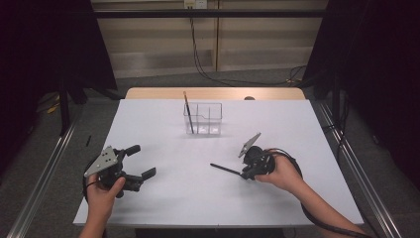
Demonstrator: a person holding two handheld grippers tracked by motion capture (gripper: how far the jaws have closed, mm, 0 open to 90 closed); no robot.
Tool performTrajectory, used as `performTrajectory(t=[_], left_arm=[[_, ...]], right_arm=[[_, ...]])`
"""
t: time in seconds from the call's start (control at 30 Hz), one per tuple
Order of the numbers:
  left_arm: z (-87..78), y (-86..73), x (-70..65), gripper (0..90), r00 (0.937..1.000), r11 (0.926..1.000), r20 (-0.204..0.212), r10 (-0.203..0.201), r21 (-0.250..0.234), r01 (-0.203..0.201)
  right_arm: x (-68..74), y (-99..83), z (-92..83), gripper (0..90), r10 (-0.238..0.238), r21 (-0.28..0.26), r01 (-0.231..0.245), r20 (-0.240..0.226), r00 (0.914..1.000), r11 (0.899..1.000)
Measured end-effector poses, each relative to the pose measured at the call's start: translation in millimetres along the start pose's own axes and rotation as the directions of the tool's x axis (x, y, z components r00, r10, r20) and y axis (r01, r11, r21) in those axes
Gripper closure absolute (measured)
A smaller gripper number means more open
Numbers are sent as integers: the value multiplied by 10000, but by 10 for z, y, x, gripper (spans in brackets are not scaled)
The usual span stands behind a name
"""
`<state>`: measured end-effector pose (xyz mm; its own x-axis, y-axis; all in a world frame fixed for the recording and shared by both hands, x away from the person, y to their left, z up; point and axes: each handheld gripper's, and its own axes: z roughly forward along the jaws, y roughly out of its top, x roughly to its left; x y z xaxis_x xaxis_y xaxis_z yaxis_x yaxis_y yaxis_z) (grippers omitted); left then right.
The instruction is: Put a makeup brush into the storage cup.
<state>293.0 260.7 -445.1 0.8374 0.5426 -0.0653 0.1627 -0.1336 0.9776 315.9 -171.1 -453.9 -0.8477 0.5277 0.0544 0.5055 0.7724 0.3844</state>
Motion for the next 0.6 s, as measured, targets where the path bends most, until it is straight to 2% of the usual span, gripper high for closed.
performTrajectory(t=[0.13, 0.23, 0.27, 0.4, 0.6], left_arm=[[10, -3, 0, 1, 10000, 10000, 25, -54, 11, 53], [20, -1, -4, 2, 10000, 10000, 41, -32, 21, 32], [20, 0, -5, 2, 10000, 10000, 44, -28, 26, 28], [21, -1, 1, 2, 10000, 10000, 21, 3, 53, -3], [27, 7, -2, 2, 10000, 10000, 49, 22, 44, -22]], right_arm=[[41, 23, 4, 784, -501, 205, 496, 244, 9984, 9986], [55, 38, 7, 829, -369, 291, 364, 184, 9992, 9989], [59, 41, 8, 838, -452, 316, 447, 144, 9989, 9985], [74, 55, 10, 848, -708, 441, 696, 256, 9972, 9966], [70, 67, 10, 850, -663, 544, 649, 243, 9975, 9964]])
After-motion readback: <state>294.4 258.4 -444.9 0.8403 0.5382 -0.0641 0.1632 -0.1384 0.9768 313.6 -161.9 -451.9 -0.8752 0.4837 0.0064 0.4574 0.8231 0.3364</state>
